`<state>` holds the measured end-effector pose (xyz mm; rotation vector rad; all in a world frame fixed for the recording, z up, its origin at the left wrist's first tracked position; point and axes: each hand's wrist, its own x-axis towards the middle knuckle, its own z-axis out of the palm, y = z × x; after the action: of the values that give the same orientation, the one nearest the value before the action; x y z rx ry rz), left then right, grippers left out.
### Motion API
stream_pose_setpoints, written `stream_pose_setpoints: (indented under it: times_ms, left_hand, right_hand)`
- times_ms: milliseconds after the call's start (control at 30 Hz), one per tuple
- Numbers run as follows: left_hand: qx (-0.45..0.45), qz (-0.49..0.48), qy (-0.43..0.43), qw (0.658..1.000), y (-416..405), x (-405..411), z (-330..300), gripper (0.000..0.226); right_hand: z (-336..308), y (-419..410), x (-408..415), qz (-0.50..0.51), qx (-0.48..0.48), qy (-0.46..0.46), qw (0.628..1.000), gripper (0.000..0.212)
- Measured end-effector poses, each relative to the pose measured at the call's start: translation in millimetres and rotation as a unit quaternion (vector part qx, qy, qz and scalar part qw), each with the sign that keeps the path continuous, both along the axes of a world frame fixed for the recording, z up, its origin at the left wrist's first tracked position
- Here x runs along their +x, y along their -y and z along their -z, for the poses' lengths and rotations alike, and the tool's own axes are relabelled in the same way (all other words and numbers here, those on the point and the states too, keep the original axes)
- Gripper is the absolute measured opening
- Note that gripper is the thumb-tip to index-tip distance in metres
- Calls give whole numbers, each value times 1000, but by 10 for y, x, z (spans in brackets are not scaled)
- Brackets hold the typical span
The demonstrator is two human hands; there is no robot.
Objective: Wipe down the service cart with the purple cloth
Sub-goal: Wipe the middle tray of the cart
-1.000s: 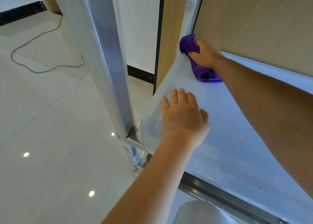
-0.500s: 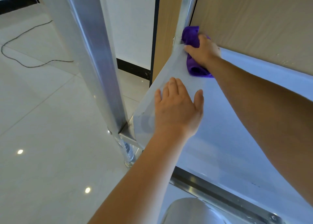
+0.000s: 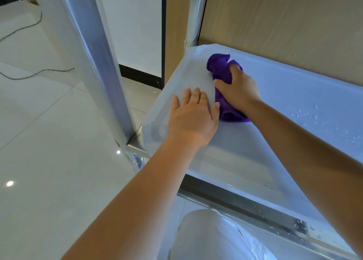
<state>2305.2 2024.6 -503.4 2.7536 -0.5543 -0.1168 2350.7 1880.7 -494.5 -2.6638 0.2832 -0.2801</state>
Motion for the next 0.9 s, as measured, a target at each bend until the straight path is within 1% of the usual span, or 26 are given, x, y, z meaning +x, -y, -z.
stream_pose_setpoints:
  times_ms: [200, 333, 400, 500, 567, 700, 800, 900]
  left_hand:
    - [-11, -10, 20, 1000, 1, 23, 28, 56]
    - [8, -15, 27, 999, -1, -8, 7, 59]
    - [43, -27, -5, 999, 83, -10, -79, 63]
    - [81, -65, -86, 991, 288, -39, -238, 71]
    - [83, -78, -100, 988, 363, -88, -215, 83]
    - [52, -88, -51, 993, 339, -151, -59, 108]
    - [40, -85, -40, 995, 317, -136, -53, 106]
    - [30, -70, -20, 997, 328, -163, -65, 99]
  right_hand:
    - [-26, -68, -581, -23, -14, 18, 999, 26]
    - [-45, -87, -967, -41, -1, 31, 999, 26]
    - [-64, -80, -1136, -48, 1, 30, 998, 28]
    - [-86, -61, -1355, -47, -2, 19, 999, 36]
    - [-94, -24, -1472, -36, 6, 17, 999, 32]
    - [-110, 123, -1714, -1, 46, -8, 999, 18]
    - [-134, 309, -1947, 53, 54, -22, 997, 14]
    - [-130, 404, -2093, 127, 33, -18, 991, 18]
